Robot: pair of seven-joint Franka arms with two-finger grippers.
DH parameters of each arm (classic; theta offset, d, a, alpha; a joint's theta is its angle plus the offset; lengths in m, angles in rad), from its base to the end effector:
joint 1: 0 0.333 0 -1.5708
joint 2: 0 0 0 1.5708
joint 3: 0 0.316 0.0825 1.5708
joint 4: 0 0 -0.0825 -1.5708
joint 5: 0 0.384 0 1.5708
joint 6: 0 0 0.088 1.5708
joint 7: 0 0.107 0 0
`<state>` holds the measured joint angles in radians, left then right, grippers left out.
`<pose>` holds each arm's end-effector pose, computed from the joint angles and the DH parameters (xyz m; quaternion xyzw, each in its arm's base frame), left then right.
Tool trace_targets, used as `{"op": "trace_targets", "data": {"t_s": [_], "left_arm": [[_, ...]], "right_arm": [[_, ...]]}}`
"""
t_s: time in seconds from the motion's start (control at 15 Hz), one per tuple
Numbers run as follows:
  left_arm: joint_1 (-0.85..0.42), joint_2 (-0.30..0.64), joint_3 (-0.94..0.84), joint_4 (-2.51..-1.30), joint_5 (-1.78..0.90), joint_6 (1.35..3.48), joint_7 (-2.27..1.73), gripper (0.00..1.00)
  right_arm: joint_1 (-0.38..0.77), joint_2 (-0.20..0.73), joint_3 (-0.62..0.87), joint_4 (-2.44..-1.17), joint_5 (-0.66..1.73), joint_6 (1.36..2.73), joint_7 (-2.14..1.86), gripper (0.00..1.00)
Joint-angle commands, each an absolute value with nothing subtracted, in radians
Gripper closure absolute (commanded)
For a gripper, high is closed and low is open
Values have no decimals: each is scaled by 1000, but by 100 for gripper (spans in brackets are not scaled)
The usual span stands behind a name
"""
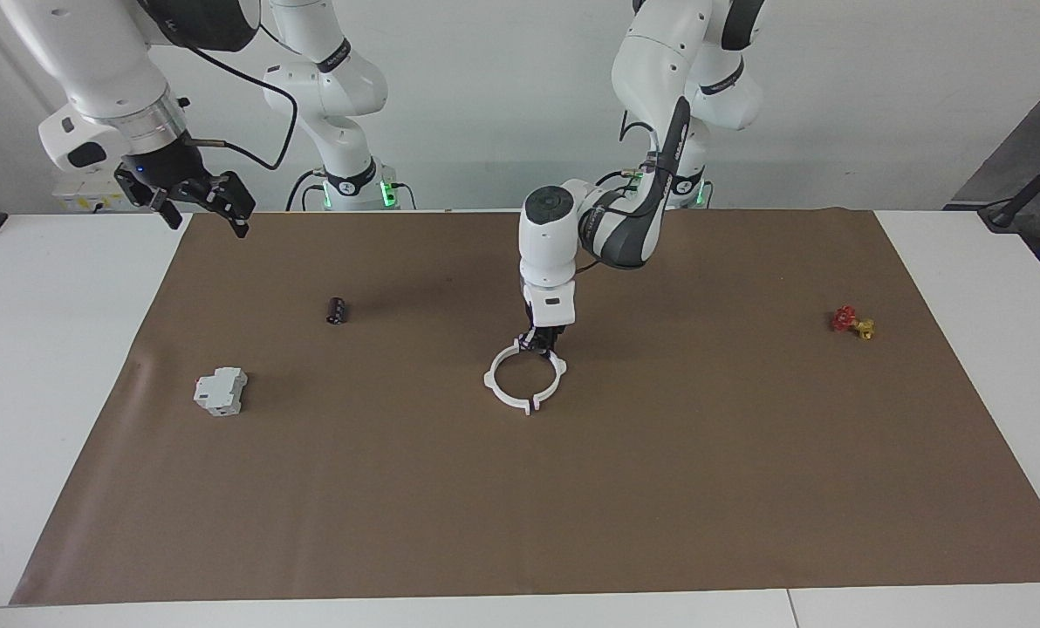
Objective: Assemble drain pipe with both arms
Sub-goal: 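Press the held half onto the placed half with the left gripper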
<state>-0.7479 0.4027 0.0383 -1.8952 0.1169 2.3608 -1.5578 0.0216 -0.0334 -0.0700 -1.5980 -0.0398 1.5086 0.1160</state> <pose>0.4826 -0.4144 0.2968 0.9263 0.3722 0.0584 0.0073 0.5364 -0.0311 0.6247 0.9960 -0.0827 -0.0274 0.0197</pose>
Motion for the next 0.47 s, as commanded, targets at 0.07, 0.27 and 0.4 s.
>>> {"op": "trace_targets", "data": {"t_s": [0.07,0.27,0.4], "left_arm": [[-781,456,52,-1859,135,2346,-1585,100],[-779,460,51,-1838,133,2342,-1585,100],[-779,460,52,-1833,133,2341,-1585,100]], "right_arm": [[20,-44,-66,-1612,-20,1509,135,0],[18,-44,-66,-1612,-20,1509,135,0],[20,-44,-66,-1612,-20,1509,137,0]]}}
